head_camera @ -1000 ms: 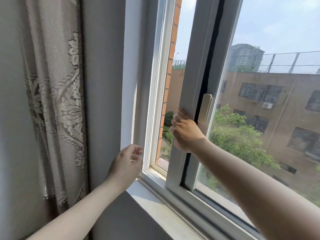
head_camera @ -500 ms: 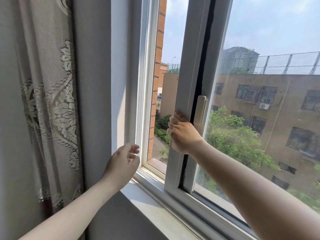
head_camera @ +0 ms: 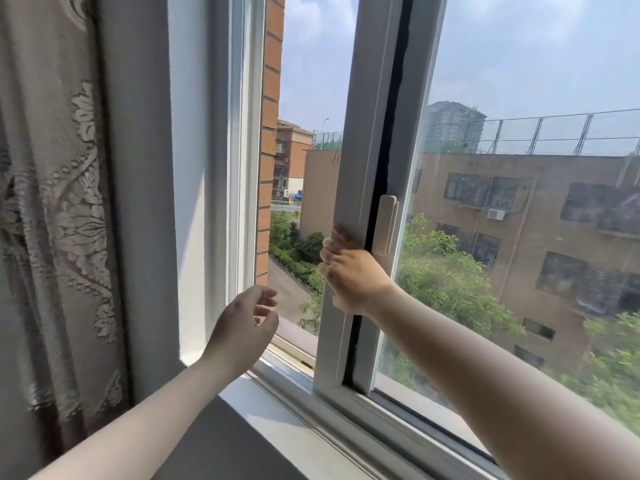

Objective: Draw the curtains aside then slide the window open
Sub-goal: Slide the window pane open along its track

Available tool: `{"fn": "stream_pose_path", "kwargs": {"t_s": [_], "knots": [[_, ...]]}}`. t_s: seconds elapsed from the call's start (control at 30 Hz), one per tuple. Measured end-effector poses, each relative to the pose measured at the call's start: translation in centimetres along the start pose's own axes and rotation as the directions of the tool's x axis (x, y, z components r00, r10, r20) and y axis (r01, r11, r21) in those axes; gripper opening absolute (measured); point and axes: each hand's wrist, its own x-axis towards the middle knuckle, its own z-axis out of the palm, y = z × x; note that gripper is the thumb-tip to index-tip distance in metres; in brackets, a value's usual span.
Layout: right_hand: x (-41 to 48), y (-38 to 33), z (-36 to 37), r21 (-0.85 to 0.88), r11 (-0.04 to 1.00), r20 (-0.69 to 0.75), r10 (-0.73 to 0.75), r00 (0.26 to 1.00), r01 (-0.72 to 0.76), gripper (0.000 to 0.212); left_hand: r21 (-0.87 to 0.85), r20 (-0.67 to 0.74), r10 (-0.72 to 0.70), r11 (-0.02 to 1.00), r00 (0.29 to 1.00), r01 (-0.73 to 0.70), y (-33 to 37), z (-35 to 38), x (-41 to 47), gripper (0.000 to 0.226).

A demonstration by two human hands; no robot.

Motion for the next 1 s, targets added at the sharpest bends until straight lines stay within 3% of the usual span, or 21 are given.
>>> {"fn": "stream_pose_path", "kwargs": {"t_s": [0.43,0.8,1.0], "knots": [[-8.3,2.6,-3.0,-0.041,0.999,0.141,0.005,0.990,0.001,0.056,0.017,0.056,0.079,0.997,0.995,-0.080,5.7,3.8,-4.1,0.023],[-14.5,4.9,-4.2,-0.058,0.998,0.204,0.048,0.978,-0.037,0.055,-0.019,0.081,0.140,0.990,0.987,-0.139,10.3,6.8,-7.4,0.024],[-17.9,5.8,-4.4,-0.076,0.995,0.167,0.073,0.983,-0.061,0.048,-0.034,0.141,0.171,0.985,0.975,-0.168,12.4,8.5,-9.1,0.026]]}}
